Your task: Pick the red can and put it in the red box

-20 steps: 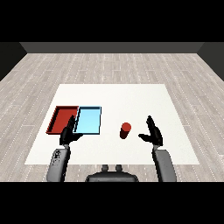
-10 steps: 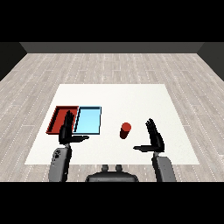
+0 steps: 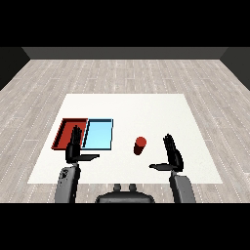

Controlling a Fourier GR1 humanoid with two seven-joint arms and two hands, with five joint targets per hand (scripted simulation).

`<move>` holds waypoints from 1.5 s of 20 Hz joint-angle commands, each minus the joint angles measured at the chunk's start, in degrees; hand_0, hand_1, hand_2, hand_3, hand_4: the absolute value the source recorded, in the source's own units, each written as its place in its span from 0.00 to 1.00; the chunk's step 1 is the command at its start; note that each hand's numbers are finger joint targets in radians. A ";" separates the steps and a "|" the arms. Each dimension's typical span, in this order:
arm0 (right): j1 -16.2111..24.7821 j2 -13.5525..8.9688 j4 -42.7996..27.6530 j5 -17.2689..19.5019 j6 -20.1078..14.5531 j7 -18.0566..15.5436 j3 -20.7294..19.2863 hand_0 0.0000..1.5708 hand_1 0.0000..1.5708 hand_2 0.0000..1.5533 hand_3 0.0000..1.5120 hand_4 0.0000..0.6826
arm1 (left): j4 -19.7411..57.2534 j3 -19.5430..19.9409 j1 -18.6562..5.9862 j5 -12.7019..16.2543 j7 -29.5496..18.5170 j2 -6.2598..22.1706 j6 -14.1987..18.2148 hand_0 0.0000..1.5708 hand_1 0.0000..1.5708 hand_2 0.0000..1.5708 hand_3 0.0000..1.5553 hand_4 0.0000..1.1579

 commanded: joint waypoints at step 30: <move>-14.34 2.65 22.98 -5.35 -3.86 -5.62 1.00 0.00 0.00 0.00 0.00 0.00 | -2.53 -0.02 0.85 2.44 2.30 0.28 -0.62 0.00 0.00 0.00 0.00 0.00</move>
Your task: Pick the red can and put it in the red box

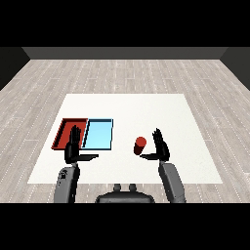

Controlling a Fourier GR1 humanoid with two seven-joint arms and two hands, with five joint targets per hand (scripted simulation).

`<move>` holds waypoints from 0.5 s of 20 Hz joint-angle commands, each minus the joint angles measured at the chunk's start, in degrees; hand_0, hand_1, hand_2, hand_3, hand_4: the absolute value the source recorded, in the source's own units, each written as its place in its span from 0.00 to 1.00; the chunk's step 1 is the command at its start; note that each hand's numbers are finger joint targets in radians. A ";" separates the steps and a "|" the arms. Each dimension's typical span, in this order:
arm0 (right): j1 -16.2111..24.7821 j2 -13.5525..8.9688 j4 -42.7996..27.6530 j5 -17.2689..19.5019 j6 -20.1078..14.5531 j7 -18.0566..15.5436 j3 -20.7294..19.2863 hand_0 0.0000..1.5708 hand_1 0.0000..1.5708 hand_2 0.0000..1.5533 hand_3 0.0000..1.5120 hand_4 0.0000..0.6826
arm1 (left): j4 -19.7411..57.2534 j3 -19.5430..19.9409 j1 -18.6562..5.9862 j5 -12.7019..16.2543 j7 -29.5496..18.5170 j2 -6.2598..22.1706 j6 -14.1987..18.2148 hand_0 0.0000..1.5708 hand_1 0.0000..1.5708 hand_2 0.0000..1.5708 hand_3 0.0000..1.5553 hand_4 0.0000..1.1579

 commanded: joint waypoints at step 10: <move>-0.90 0.07 6.97 -5.69 -5.12 -6.29 6.83 0.00 0.00 0.00 0.00 0.00 | 2.16 1.15 -1.24 0.94 -0.85 0.51 -0.99 0.00 0.00 0.00 0.00 0.00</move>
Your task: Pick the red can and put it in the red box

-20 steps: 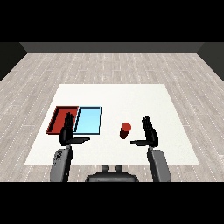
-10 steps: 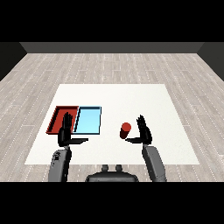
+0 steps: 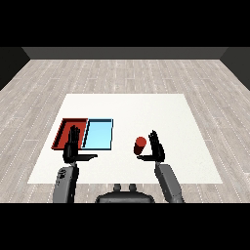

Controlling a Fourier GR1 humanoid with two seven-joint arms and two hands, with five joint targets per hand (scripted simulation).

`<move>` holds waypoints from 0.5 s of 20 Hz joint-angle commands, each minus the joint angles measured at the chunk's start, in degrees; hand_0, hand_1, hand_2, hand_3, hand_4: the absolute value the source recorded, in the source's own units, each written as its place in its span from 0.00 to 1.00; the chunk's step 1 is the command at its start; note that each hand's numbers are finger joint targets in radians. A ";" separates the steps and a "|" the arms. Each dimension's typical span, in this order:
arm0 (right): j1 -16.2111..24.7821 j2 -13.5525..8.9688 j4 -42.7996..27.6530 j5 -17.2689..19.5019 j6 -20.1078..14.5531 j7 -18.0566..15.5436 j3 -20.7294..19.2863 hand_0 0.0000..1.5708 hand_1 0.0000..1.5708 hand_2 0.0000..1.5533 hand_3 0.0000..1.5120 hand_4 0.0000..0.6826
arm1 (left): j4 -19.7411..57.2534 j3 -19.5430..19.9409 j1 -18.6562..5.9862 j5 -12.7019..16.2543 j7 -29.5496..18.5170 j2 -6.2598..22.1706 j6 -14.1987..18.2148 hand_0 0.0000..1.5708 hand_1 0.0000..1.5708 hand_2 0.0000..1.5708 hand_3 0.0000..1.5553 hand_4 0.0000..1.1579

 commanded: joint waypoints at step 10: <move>-5.99 0.04 8.99 -2.40 -0.60 -2.72 0.78 0.00 0.00 0.00 0.00 0.00 | -1.63 1.00 -1.67 0.62 2.57 0.75 0.00 0.00 0.00 0.00 0.00 0.00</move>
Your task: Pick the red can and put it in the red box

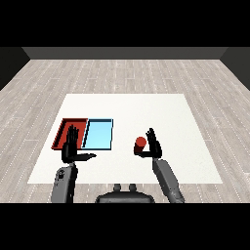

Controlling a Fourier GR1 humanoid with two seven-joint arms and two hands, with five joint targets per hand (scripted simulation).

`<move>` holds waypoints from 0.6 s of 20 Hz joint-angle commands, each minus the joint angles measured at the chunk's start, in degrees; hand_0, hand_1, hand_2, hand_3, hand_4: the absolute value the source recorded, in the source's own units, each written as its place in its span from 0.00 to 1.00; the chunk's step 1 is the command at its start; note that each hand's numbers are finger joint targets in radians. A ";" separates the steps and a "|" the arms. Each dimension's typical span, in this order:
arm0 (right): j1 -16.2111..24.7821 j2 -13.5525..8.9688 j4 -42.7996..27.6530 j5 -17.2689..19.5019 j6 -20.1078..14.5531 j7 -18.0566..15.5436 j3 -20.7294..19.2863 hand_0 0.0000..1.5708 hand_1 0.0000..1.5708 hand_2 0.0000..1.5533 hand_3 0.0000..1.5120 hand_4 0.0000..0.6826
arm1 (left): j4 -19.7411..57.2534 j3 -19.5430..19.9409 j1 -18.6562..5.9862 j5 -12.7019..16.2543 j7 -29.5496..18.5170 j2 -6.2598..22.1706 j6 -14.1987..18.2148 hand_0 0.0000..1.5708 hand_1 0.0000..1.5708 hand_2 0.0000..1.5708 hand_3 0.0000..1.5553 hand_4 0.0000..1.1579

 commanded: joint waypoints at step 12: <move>-4.65 0.08 2.64 -1.64 -4.69 1.16 2.82 0.00 0.00 0.00 0.00 0.00 | 2.40 0.35 -2.05 -0.61 -0.54 -0.10 0.79 0.00 0.00 0.00 0.00 0.00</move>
